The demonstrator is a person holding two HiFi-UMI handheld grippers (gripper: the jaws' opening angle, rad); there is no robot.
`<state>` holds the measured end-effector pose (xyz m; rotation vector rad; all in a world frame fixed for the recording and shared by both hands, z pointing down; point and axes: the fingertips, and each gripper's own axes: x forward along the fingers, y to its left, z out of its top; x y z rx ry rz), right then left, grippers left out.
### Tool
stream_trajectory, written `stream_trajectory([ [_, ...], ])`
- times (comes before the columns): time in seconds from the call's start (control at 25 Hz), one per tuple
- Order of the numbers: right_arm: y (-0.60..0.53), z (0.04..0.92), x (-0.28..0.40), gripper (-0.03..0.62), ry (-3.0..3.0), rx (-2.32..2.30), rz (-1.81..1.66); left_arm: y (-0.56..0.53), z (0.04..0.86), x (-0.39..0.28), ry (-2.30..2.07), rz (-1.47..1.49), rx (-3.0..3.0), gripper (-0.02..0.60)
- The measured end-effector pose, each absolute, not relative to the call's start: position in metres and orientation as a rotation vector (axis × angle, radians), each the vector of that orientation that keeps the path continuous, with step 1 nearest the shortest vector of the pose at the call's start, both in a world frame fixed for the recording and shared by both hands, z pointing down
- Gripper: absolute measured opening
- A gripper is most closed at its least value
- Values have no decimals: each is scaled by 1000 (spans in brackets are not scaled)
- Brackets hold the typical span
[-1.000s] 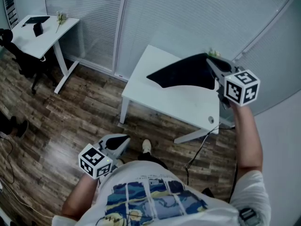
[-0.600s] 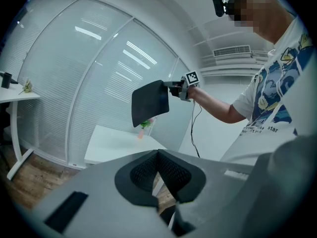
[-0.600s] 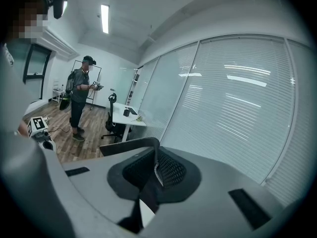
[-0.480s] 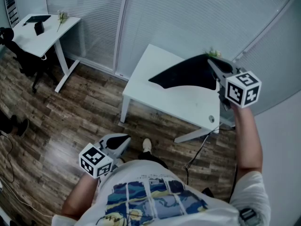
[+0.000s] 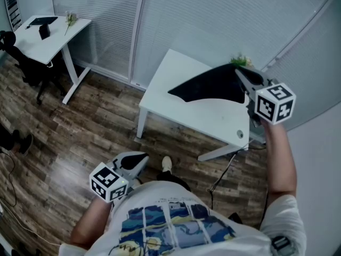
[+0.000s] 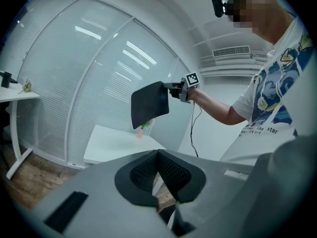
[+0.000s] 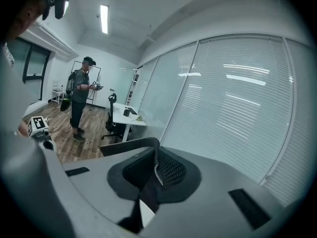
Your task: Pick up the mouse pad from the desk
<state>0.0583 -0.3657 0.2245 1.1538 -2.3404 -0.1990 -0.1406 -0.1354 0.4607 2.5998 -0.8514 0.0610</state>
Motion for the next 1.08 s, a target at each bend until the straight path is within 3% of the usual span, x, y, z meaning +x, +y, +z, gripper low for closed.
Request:
stream_trajectory([
  [1.08,-361,238,59,23,-2355,1127,-196,-141,466,-133,-835,92,2590,3],
])
